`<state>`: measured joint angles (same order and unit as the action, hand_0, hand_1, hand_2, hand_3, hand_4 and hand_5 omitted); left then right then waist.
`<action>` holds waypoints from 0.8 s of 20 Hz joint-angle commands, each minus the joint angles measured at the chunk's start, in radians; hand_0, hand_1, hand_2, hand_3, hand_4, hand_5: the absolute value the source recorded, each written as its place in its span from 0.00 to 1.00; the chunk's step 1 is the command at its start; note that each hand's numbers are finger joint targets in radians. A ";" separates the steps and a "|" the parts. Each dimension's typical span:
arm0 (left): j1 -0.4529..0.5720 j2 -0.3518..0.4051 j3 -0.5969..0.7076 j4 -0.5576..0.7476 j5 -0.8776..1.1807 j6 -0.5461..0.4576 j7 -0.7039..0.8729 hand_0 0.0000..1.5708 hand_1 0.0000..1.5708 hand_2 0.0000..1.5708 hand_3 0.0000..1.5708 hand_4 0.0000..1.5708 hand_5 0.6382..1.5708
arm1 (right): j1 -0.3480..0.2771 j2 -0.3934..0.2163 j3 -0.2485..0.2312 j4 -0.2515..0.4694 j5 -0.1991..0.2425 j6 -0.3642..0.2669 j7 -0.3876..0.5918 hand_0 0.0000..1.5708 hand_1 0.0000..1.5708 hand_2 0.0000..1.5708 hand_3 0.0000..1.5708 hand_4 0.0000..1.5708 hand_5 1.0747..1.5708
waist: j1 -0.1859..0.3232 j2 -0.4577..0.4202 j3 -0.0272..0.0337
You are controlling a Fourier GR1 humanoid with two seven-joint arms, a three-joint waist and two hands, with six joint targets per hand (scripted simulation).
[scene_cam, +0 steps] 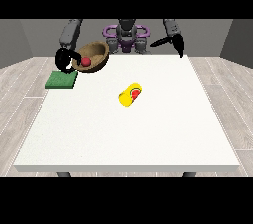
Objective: Pick the cup and pour the ball into the bowl, then pick the bowl and place it on the pad
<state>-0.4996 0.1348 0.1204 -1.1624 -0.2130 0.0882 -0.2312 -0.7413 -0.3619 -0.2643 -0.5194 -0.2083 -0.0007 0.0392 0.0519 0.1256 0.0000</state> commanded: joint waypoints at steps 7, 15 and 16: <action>0.013 -0.004 0.034 0.045 0.005 0.061 -0.170 0.00 0.00 0.00 0.00 0.00 0.99 | 0.057 -0.163 -0.079 -0.023 -0.083 0.206 -0.028 1.00 1.00 1.00 1.00 0.69 0.98 | -0.050 0.129 0.0003; -0.029 -0.075 -0.073 -0.146 -0.083 0.148 -0.081 0.00 0.00 0.00 0.00 0.00 0.99 | 0.079 -0.314 -0.170 0.094 -0.121 0.332 -0.179 1.00 1.00 1.00 0.86 0.64 0.99 | 0.009 0.284 0.0019; -0.042 -0.046 -0.072 -0.180 -0.078 0.121 -0.090 0.00 0.00 0.00 0.00 0.00 0.99 | 0.072 -0.346 -0.180 0.094 -0.116 0.338 -0.228 1.00 1.00 1.00 0.76 0.64 0.99 | 0.024 0.345 0.0026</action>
<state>-0.5384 0.0868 0.0723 -1.2684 -0.2723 0.2011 -0.3101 -0.6758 -0.6371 -0.4188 -0.4552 -0.3248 0.2907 -0.1051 0.0517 0.3747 0.0018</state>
